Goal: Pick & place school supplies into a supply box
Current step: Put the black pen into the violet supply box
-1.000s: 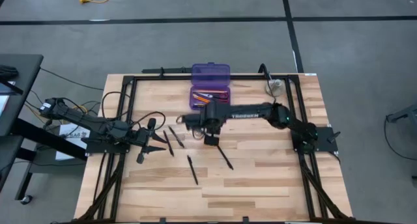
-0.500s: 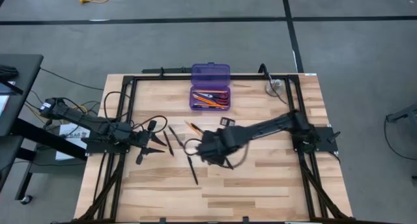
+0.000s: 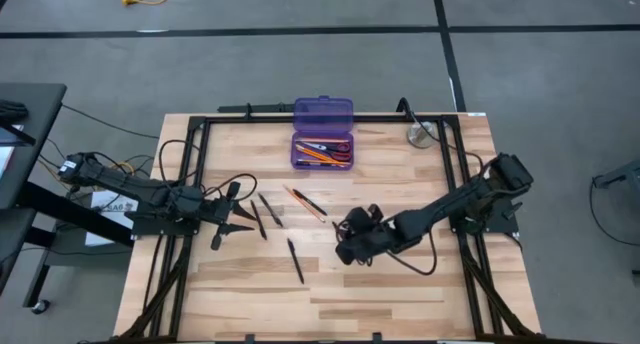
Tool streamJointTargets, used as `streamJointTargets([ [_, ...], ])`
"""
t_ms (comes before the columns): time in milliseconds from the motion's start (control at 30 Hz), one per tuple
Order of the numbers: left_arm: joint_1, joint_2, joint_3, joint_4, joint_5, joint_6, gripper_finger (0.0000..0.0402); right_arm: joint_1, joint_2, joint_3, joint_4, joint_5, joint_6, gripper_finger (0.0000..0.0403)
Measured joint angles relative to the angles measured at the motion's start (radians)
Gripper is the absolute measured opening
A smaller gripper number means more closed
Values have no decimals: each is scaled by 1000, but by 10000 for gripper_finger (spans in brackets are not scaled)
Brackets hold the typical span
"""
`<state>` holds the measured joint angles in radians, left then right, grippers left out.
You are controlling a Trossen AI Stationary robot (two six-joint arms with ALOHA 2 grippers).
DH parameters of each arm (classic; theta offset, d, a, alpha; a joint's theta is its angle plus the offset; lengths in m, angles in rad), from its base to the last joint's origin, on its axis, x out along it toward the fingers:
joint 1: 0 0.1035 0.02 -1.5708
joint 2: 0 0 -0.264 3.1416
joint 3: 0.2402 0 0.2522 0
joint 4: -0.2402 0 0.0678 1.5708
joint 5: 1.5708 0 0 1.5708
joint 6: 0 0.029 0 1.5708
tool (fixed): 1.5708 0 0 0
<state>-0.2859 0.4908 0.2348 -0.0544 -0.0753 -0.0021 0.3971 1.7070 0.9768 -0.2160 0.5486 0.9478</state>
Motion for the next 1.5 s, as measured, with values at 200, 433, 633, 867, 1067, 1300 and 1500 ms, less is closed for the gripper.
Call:
streamJointTargets([
  [200,0,0,0,0,0,0,112,-5,47,48,-6,-30,43,85],
  [433,0,0,0,0,0,7,112,-59,99,146,-162,-180,42,130],
  [633,0,0,0,0,0,7,112,-121,116,209,-258,-329,42,180],
  [867,0,0,0,-2,0,7,112,-166,123,224,-374,-454,81,202],
  [1067,0,0,0,-2,0,7,112,-175,174,230,-372,-494,76,200],
  [1300,0,0,0,0,0,7,112,-177,248,277,-384,-506,55,196],
  [1500,0,0,0,0,0,7,112,-190,300,289,-410,-507,69,192],
])
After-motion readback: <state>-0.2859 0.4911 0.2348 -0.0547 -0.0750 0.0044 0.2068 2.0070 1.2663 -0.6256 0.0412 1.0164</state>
